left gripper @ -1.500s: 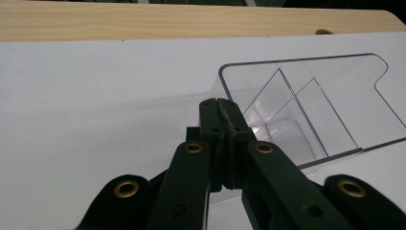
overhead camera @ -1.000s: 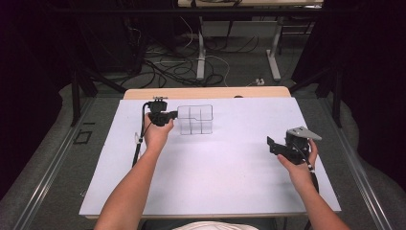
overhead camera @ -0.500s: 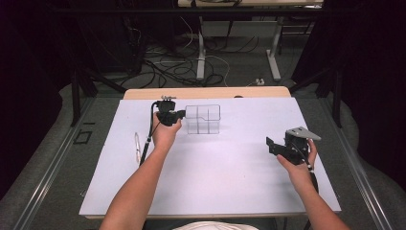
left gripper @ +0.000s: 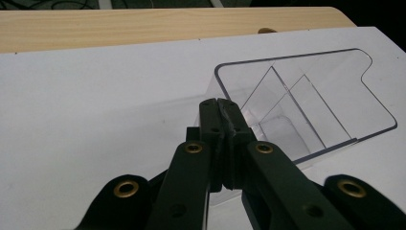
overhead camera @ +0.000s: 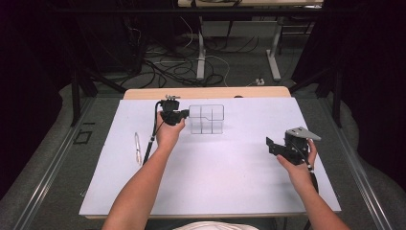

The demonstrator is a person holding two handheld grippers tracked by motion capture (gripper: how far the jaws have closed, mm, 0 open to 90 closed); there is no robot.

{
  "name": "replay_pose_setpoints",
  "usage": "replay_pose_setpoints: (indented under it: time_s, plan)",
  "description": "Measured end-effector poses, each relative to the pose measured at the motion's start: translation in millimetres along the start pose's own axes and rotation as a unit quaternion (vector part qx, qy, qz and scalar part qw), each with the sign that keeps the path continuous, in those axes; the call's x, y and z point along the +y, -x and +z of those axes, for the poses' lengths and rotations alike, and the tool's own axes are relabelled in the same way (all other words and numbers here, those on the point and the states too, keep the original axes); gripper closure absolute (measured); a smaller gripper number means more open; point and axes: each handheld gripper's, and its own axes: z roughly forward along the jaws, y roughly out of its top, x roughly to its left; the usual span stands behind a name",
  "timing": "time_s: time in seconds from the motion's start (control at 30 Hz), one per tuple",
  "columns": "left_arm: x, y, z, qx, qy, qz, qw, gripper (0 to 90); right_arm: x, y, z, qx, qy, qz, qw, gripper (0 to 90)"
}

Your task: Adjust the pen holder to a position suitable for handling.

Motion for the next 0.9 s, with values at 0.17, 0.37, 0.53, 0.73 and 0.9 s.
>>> replay_pose_setpoints:
  time_s: [0.17,0.37,0.53,0.73,0.9]
  plan:
    - [1.0,-3.1,-2.9,-0.005,-0.003,-0.01,0.9999,90.0,0.4,0.3,-0.8,0.001,0.001,0.002,1.0,22.2]
    - [4.3,-12.4,-14.0,-0.007,0.003,-0.033,0.9994,85.8,0.1,0.0,-0.2,-0.001,0.006,0.007,1.0,22.1]
    - [7.5,-21.4,-25.1,-0.015,0.005,-0.047,0.9988,80.2,0.4,0.1,-0.8,-0.001,0.005,0.006,1.0,21.9]
    - [8.8,-29.0,-38.5,-0.015,-0.001,-0.049,0.9987,75.5,0.9,2.3,-0.6,0.001,0.004,0.004,1.0,21.8]
    - [7.7,-36.9,-53.0,-0.002,0.001,-0.039,0.9992,67.9,1.2,3.2,-1.5,-0.001,0.003,0.003,1.0,21.6]
